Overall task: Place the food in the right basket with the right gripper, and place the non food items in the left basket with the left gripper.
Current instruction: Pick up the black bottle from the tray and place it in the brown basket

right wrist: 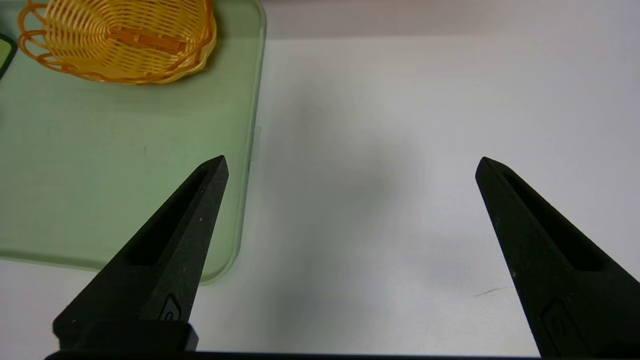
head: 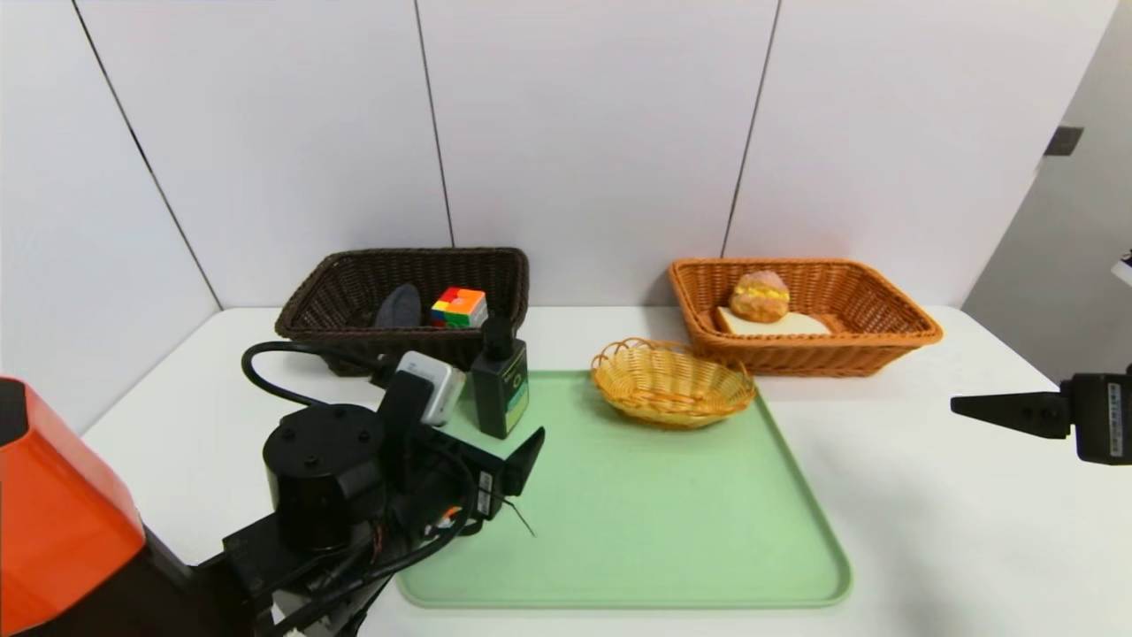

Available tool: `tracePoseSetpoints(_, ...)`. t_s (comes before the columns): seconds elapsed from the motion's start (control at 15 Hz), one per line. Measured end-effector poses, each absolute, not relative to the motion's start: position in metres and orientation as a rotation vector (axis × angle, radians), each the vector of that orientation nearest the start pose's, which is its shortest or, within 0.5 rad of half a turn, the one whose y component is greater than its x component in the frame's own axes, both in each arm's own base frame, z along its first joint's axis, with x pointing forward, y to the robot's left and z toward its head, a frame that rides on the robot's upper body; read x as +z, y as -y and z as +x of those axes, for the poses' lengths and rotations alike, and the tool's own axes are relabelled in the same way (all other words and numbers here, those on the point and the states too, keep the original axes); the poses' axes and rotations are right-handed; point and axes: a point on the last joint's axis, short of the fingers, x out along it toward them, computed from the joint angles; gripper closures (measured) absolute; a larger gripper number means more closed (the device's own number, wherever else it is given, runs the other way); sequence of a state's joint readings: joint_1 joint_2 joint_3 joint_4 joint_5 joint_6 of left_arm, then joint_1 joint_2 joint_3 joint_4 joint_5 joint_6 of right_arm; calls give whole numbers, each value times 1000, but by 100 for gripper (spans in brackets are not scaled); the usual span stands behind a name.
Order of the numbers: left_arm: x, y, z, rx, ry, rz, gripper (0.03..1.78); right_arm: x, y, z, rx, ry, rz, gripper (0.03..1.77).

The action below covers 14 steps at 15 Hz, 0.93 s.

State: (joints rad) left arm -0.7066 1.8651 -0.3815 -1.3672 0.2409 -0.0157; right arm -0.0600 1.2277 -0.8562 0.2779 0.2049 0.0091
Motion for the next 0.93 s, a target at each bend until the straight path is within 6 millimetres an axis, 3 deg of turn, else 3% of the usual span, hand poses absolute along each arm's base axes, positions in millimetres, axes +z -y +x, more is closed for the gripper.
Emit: tracePoseSetpoints(0.93, 89, 182, 263, -396, -89, 77, 12, 222, 4, 165, 147, -656, 81, 9)
